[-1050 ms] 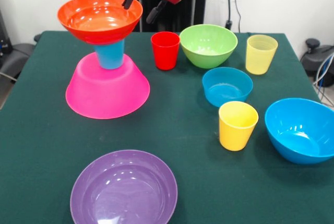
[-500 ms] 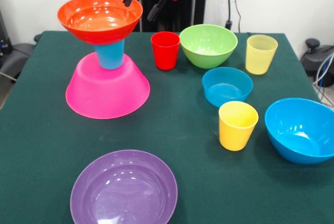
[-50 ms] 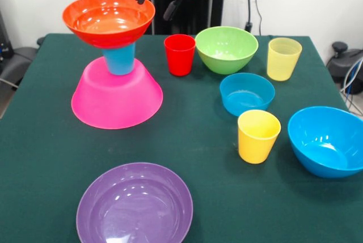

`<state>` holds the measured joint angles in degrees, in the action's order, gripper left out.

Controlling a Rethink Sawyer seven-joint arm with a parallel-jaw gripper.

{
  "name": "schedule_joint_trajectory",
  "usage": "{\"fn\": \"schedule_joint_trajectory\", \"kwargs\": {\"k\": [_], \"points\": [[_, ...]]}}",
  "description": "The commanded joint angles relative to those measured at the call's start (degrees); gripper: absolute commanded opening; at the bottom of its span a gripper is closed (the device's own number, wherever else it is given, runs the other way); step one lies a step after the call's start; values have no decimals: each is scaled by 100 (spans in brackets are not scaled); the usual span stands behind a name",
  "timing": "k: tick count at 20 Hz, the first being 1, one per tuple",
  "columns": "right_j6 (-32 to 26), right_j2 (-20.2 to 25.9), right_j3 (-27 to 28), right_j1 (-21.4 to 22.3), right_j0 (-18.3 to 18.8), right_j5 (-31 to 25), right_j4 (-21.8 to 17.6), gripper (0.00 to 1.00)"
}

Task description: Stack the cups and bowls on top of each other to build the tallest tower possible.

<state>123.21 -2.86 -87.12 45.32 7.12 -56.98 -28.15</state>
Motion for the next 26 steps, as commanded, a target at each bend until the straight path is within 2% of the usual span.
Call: {"fn": "schedule_joint_trajectory", "kwargs": {"k": [1,7,20,26], "points": [[-845,664,240,-90,155,-448,184,100],[-762,715,398,-129,230,-464,303,100],[-562,729,1220,-459,320,-688,533,100],[-488,703,1246,-468,337,-477,598,100]]}}
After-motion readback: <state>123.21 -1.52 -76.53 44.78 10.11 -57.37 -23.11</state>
